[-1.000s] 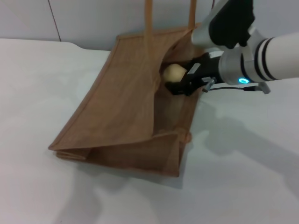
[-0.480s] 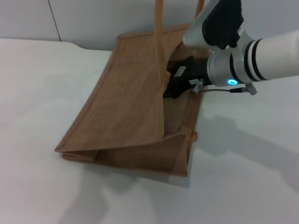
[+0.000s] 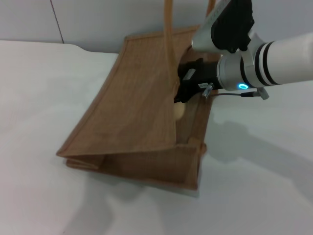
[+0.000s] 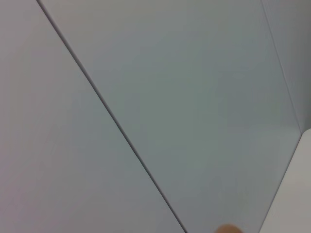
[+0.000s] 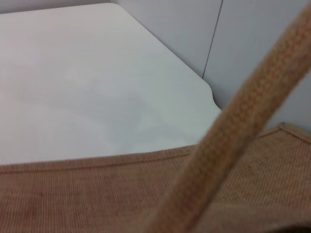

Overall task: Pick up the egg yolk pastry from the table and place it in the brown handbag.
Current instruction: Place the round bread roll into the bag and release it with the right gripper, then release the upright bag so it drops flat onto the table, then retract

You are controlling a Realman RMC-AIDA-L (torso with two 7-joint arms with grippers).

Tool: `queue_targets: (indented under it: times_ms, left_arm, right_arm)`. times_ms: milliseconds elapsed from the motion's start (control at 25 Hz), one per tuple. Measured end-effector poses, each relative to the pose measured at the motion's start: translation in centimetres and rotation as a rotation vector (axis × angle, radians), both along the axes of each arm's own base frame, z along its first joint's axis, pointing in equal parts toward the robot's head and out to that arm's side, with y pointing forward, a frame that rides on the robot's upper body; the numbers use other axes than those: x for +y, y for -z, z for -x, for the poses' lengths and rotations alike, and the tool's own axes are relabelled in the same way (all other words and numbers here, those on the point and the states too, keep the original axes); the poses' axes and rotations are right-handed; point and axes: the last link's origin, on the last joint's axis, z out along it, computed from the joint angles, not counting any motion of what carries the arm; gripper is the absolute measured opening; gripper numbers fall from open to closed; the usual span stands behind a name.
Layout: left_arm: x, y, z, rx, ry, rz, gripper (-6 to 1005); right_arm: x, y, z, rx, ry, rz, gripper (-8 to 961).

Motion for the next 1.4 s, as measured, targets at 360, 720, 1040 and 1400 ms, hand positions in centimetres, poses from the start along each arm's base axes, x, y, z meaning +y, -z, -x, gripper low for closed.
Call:
queue_targets:
  times_ms: [360,720,1040,1400]
  left_arm:
    - [0.0,-0.1,0.5,0.000,-0.012,-0.003,119]
    - [0.4,-1.7,4.3,-0.034,-0.112,-0.044,119]
    - [0.5,-2.3,5.8,-0.057,-0.144,-0.068,120]
    - [0.9,-2.1,7.2,-0.163,-0.175,-0.077,151]
  right_arm:
    - [0.1,0.0,-0.1,0.000,0.008,0.000,820]
    - [1.1,-3.7,-4.5,0.015,0.151,-0.060,833]
    - [1.2,-10.0,-9.5,0.018,0.278,-0.177,831]
    - [0.3,-13.5,-10.8,0.063,0.257,-0.395,828]
